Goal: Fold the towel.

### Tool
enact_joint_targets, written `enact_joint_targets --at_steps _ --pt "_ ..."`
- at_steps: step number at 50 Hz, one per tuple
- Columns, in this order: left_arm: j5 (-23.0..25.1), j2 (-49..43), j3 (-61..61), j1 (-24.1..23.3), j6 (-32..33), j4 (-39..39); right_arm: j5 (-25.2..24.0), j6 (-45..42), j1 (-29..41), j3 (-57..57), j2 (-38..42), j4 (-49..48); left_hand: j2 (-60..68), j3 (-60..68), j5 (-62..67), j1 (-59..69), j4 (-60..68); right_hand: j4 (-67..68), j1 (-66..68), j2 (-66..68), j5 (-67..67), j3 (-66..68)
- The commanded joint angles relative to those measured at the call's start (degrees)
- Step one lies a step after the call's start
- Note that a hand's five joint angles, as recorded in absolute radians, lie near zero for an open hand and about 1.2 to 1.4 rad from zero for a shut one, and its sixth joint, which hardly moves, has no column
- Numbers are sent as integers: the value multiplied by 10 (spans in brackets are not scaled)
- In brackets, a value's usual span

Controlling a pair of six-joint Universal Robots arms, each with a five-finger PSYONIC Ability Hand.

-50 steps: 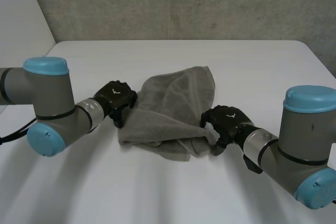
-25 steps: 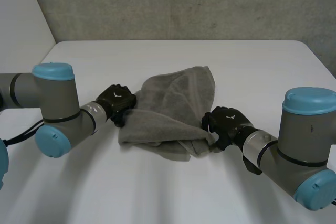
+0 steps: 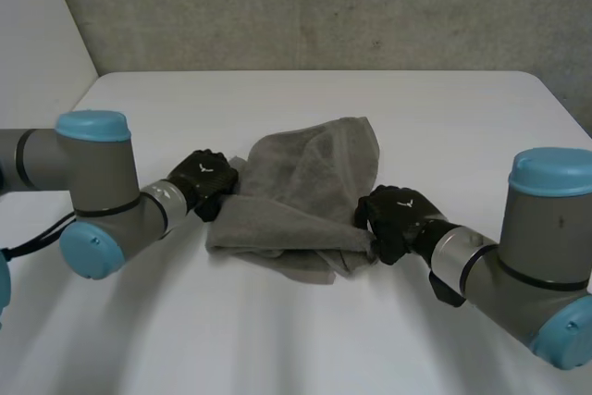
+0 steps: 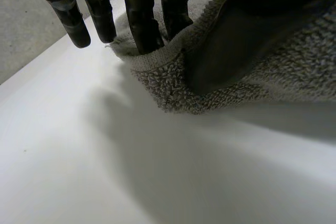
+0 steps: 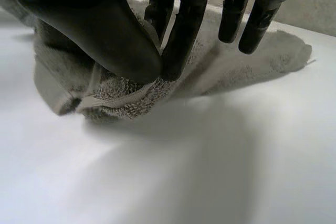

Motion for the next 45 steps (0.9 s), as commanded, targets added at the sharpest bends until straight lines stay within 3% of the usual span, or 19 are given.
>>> enact_joint_targets --at_steps 1,14,23,28,31,33,36,37,45 --pt "-1 89 -46 1 -14 -12 -66 14 -57 1 -90 66 51 -29 53 75 -34 -44 58 51 37 -24" --pt "7 313 -177 31 -92 -18 -126 20 -121 -58 -197 124 51 -29 53 75 -34 -44 58 51 37 -24" --pt "9 352 -201 32 -150 -12 -132 2 -120 -105 -200 112 51 -29 53 75 -34 -44 58 51 37 -24" --pt "9 327 -238 25 -160 3 -104 -58 -71 -108 -87 101 51 -29 53 75 -34 -44 58 51 37 -24" --pt "7 308 -247 23 -159 11 -81 -72 -55 -102 -65 100 51 -29 53 75 -34 -44 58 51 37 -24" --pt "4 276 -255 5 -155 15 -20 -83 -46 -83 -35 97 51 -29 53 75 -34 -44 -226 -233 -247 -24" --pt "4 269 -256 1 -155 13 23 -81 -42 -61 -18 81 51 -29 53 75 -34 -44 -330 -337 -351 -24" --pt "3 270 -258 1 -155 13 43 -80 -39 -47 -14 59 51 -29 53 75 -34 -44 -442 -449 -463 -24" --pt "1 275 -263 1 -155 15 87 -50 -32 -11 -12 -23 51 -29 53 75 -34 -44 -486 -493 -507 -24"
